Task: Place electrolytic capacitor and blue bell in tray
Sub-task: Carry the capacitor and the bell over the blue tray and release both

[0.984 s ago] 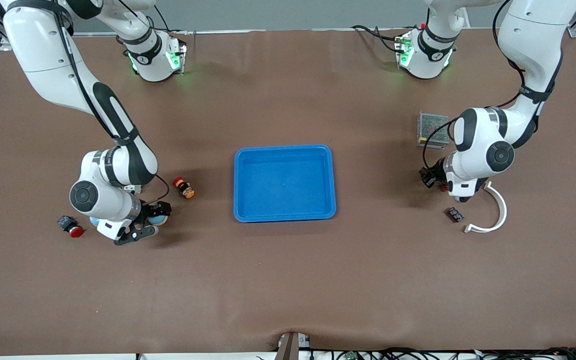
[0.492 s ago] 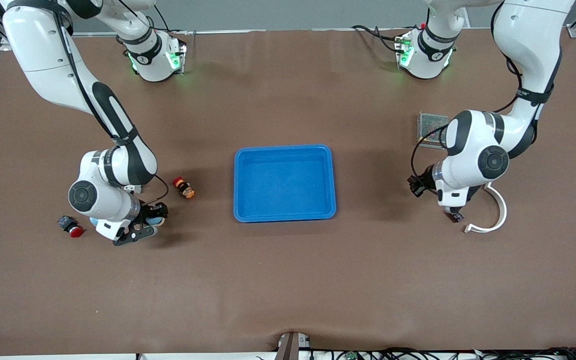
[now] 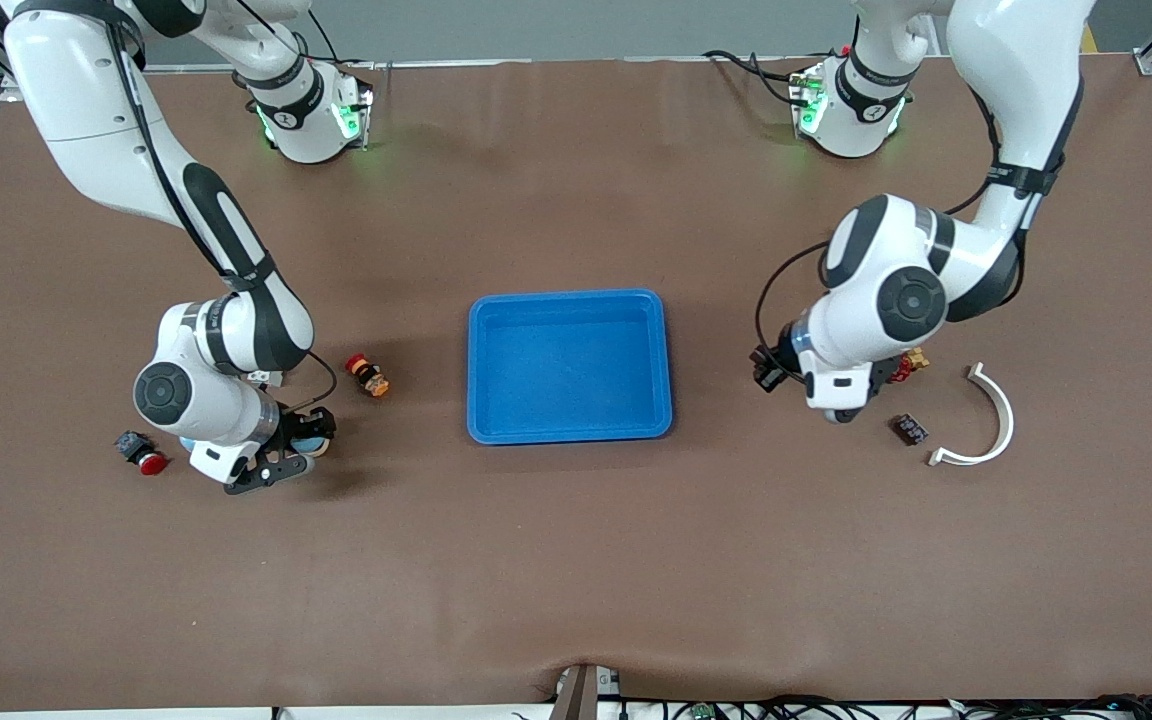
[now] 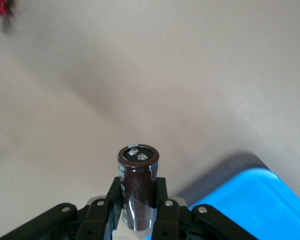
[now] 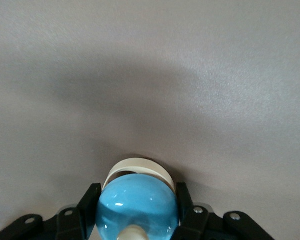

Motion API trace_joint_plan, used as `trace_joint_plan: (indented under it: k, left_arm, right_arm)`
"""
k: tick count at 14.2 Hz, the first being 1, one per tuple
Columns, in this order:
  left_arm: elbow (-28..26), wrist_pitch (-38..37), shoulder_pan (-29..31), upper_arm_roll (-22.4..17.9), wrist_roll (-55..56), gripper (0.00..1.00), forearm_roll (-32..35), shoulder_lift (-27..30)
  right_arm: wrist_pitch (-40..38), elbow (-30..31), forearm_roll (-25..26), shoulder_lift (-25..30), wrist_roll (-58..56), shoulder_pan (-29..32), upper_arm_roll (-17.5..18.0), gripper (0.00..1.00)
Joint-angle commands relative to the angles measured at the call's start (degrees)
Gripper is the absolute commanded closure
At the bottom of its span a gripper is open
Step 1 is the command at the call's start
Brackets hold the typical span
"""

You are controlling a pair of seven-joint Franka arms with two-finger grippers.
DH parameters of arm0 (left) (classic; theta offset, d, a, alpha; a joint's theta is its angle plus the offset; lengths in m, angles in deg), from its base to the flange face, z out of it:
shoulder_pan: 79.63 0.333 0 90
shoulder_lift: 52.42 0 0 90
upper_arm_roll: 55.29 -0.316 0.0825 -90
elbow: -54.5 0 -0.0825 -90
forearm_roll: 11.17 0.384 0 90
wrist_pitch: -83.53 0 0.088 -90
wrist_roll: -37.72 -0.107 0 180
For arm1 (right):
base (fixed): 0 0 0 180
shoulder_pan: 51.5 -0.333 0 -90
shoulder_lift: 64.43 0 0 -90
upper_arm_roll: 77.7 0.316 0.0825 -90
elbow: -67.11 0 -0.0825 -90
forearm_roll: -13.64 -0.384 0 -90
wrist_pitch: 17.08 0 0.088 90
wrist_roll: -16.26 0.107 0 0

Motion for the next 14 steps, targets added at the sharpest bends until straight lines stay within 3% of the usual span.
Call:
trace_joint_plan:
  k: [1,7,14]
  left_arm:
    - [3.26,-1.65,-4.1,-0.08,6.7,1.0,-2.54,-0.67]
    - [11.26,0.37,-13.87,-0.08,26.22,1.0,-2.81,-9.09]
    - [9.69,9.33,-15.8,0.01,38.8,1.0,-2.9,-16.48]
  right_arm:
    - [-6.69,-4.05,-0.51,0.9,0.49,-0.39,0.04,0.53]
    - [-15.51,-9.08,-1.3,1.6,10.23,-4.08,0.04,0.53]
    - [-18.06,-8.64,-1.65,4.24,27.09,-8.04,3.11,0.53]
